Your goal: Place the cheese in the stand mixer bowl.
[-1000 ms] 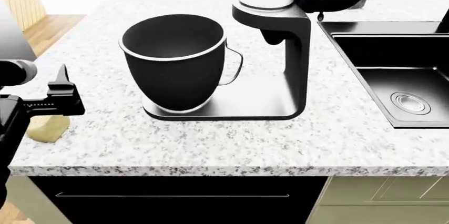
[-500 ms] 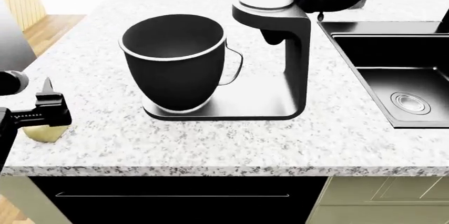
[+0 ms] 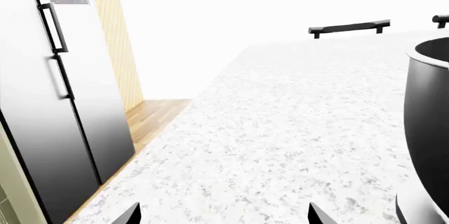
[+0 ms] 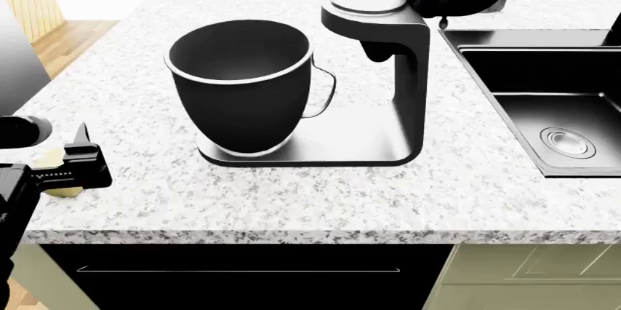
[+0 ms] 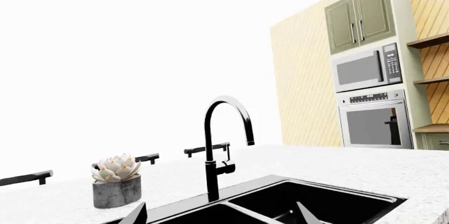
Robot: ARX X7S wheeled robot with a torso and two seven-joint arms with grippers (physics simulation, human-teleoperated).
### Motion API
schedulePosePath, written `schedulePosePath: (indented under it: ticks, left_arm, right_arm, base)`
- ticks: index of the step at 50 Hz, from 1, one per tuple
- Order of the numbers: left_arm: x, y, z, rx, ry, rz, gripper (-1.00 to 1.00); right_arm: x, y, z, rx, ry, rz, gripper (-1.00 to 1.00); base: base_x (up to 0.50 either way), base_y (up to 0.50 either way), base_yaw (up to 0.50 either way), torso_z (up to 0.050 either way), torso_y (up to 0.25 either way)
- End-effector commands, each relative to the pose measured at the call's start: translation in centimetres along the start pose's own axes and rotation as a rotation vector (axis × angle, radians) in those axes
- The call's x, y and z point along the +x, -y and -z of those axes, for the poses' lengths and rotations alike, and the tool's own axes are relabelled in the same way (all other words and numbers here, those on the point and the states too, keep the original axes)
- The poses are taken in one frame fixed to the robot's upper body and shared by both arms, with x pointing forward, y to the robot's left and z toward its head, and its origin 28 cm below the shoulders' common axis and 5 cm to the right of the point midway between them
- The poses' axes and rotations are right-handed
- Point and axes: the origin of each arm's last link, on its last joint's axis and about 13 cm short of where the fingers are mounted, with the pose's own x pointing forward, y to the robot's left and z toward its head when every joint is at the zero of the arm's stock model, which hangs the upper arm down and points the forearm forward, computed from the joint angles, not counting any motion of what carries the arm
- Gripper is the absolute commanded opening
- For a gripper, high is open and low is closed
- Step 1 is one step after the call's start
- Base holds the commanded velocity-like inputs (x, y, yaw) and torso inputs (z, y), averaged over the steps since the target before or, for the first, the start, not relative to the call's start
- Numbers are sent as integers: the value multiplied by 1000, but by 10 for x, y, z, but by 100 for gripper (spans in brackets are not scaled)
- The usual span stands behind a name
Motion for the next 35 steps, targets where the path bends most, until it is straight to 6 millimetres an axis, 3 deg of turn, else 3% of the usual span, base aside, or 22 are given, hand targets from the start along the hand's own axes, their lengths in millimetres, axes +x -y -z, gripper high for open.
schedulePosePath:
  ticks: [1,35]
  left_arm:
    - [0,2,7,-26,-15,23,100]
    - [0,4,27,-28,-63,32,100]
  right_arm:
    - [0,-1,1,1,0,-4,100]
    - [0,-2,4,1,-7,-5,100]
  base:
    - [0,0,0,0,0]
    - [0,0,0,0,0]
